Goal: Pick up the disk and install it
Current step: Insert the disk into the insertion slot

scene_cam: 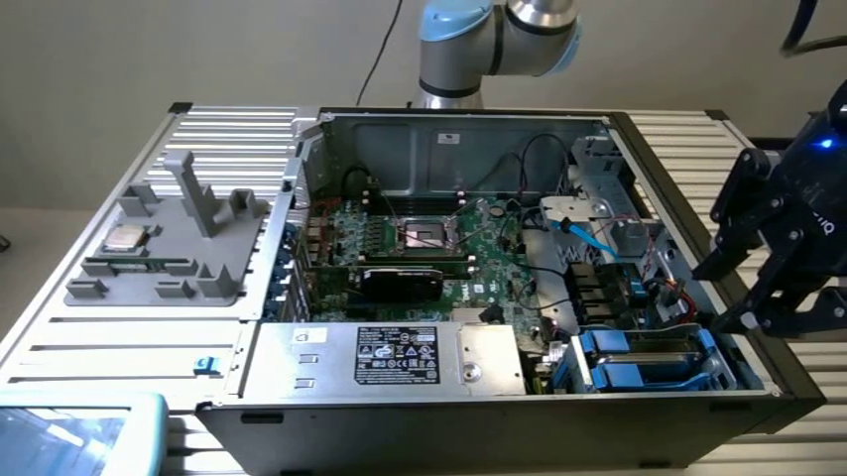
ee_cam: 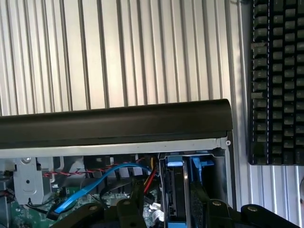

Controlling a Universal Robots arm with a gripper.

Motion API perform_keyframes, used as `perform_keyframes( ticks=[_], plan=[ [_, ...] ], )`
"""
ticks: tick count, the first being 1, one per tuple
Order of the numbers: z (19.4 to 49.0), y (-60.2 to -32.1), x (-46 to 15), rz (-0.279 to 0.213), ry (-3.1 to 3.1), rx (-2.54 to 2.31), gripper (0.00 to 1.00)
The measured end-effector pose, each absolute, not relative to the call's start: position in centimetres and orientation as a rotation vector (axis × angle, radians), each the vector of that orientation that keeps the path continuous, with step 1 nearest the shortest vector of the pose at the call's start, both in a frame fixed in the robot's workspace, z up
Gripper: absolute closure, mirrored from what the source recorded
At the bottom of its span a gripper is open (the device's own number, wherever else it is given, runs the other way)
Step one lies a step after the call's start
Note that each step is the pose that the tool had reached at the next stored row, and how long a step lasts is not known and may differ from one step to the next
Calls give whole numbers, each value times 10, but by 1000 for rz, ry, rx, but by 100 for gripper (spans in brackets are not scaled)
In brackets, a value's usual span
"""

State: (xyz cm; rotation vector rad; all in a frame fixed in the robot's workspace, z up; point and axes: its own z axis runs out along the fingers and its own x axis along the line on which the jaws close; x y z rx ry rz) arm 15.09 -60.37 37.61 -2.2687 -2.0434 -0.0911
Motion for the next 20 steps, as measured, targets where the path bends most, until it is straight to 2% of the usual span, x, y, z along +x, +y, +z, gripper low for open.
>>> perform_keyframes(
  ticks=[14, 20],
  plan=[
    [371, -604, 151, -77, -1904, -2412, 48],
    [367, -604, 151, -34, -1823, -2449, 48]
  ],
)
